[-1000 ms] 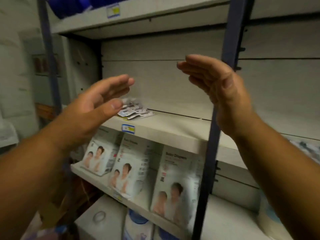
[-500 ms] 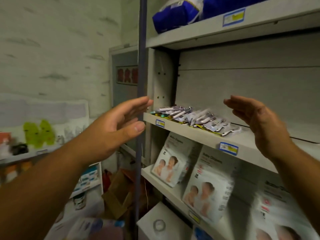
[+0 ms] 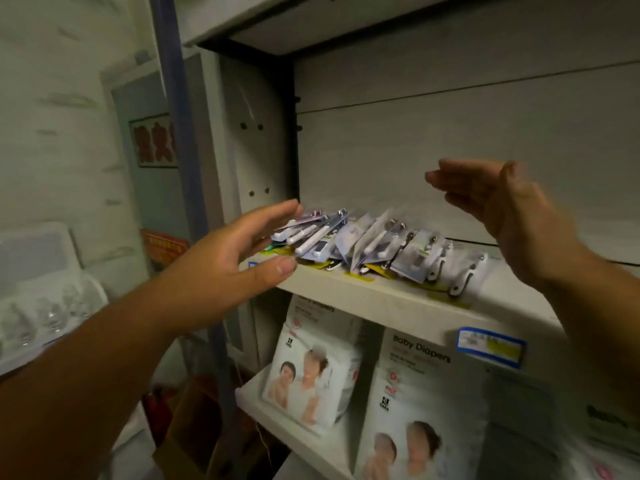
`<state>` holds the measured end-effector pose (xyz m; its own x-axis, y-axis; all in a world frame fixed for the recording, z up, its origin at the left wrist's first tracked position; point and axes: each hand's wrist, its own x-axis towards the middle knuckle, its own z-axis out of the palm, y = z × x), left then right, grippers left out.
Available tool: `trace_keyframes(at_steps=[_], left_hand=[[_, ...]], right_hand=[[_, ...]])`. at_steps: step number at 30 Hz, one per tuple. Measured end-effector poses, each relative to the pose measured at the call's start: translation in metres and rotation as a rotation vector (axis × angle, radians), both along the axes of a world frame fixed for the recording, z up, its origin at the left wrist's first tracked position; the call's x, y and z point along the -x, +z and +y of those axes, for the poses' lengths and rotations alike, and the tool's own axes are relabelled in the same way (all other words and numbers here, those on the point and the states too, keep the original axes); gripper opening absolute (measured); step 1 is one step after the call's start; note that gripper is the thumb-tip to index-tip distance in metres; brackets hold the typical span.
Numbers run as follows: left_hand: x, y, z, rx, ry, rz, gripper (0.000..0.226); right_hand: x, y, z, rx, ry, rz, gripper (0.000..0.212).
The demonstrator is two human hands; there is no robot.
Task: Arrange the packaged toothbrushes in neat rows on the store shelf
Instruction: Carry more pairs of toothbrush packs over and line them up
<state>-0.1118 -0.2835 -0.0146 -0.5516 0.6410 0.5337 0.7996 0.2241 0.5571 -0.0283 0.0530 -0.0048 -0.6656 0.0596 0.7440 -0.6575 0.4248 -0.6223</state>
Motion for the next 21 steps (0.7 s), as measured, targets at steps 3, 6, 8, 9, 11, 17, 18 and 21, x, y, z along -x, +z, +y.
trace_keyframes(at_steps=[3,6,8,9,11,17,18,21], left_hand=[[0.052,-0.003,0.027,-0.077,-0.062,-0.064,0.079],[0.090,-0.010,0.062,-0.148,-0.132,-0.110,0.078],[0.110,-0.011,0.089,-0.169,-0.174,-0.110,0.075],[0.117,-0.009,0.104,-0.174,-0.206,-0.102,0.072],[0.124,0.000,0.134,-0.189,-0.287,-0.098,0.072],[0.127,0.017,0.195,-0.080,-0.430,-0.048,0.083],[0.125,0.019,0.202,0.005,-0.415,-0.004,0.087],[0.116,0.025,0.219,0.265,-0.289,0.201,0.090]], right_hand=[[0.023,0.013,-0.002,0.083,-0.007,-0.033,0.092],[0.032,0.023,-0.005,0.125,-0.045,-0.013,0.078],[0.037,0.031,-0.002,0.109,-0.076,-0.012,0.077],[0.040,0.036,0.001,0.105,-0.110,-0.011,0.077],[0.048,0.039,0.011,0.106,-0.213,-0.002,0.076],[0.057,0.007,0.065,0.006,-0.481,-0.184,0.086],[0.054,0.004,0.071,-0.013,-0.519,-0.226,0.084],[0.049,0.008,0.079,-0.031,-0.739,-0.375,0.068]])
